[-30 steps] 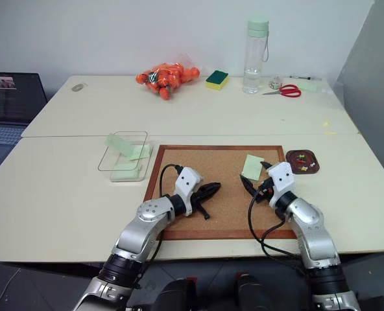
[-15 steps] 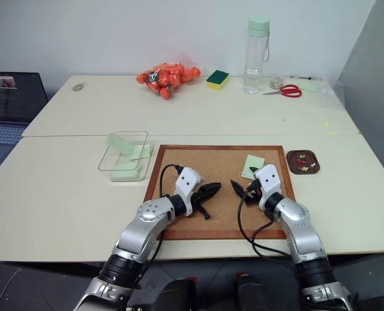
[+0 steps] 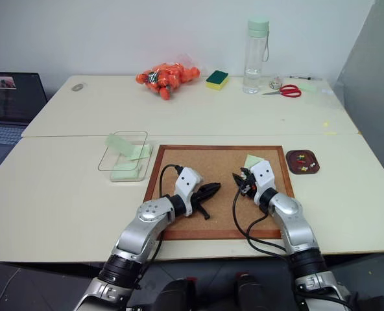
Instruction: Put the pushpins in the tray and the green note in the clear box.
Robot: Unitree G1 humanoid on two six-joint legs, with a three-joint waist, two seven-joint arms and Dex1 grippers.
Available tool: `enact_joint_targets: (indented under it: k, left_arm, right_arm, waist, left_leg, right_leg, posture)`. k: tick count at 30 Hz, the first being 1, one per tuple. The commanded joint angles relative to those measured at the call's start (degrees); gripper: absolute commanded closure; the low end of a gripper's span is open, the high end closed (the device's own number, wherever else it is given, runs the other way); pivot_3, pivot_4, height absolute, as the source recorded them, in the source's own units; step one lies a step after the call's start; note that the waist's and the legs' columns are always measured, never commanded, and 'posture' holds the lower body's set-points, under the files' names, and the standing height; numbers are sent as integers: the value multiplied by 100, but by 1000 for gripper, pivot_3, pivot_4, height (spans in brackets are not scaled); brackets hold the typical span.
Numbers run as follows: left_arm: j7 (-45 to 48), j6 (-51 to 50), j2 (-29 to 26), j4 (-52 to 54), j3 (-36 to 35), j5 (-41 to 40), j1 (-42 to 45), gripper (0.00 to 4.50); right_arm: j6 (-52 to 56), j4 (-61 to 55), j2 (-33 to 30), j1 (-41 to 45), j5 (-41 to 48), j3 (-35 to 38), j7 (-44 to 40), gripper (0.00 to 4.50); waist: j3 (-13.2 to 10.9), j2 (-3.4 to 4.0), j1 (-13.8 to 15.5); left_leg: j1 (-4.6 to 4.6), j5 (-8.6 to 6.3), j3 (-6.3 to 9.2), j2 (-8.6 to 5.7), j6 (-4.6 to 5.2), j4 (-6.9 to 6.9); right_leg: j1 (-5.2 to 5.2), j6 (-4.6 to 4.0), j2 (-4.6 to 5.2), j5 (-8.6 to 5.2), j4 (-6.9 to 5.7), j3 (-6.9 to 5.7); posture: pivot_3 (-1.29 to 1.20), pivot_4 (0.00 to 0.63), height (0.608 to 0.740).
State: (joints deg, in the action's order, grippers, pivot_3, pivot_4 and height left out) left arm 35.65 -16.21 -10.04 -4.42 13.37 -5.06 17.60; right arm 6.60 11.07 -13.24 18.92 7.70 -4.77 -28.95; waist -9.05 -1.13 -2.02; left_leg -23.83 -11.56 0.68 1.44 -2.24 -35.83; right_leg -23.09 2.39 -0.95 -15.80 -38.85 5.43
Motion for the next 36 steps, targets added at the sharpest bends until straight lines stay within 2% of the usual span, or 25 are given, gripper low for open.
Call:
enact_joint_targets:
  k: [1,4,11,16,28,32,36]
  left_arm:
    - [69,-199,10,-172,243,42,-225,4500]
    - [72,-200,11,-176,245,43,-219,4500]
    - [80,-188,20,-190,259,45,-215,4500]
    - [85,-178,31,-201,265,44,-218,4500]
    - [71,-148,56,-273,260,64,-183,4500]
    - [-145,232,51,-278,167,213,-130,4500]
    - [-117,1109,-352,-138,134,591,139,4500]
  right_arm:
    - [17,-33,39,53,-29,2,38,3993]
    - [29,19,24,69,-79,18,105,4467]
    - [-55,-98,-4,33,-110,67,150,4467]
    - [-437,-652,93,13,103,252,199,4467]
    - [-221,-1037,134,-117,211,216,133,4467]
    - [32,-1264,25,-210,408,226,-88,4467]
    - [630,-1742,-317,-314,882,293,-558,4467]
  waist:
    - [0,0,-1]
    - [0,0,-1]
    - [0,0,-2]
    - [-1,0,-2]
    - [0,0,1]
    - [0,-1,3]
    - [-6,-5,13]
  left_leg:
    - [0,0,0,0,0,0]
    - [0,0,-1,0,0,0]
    - [0,0,-2,0,0,-1]
    - [-1,0,-1,0,0,0]
    - [-3,0,0,0,0,0]
    - [-3,0,1,1,0,0]
    - [-4,0,3,2,0,-2]
  right_leg:
    - [0,0,0,0,0,1]
    - [0,0,0,0,0,1]
    - [0,0,0,0,0,2]
    - [-1,0,0,0,0,2]
    - [-2,0,1,0,0,1]
    - [-2,0,1,0,0,1]
    - [-2,0,1,0,0,-1]
  posture:
    - [0,150,740]
    - [0,150,740]
    - [0,150,740]
    - [0,150,740]
    - [0,150,740]
    - [0,150,740]
    - [0,150,740]
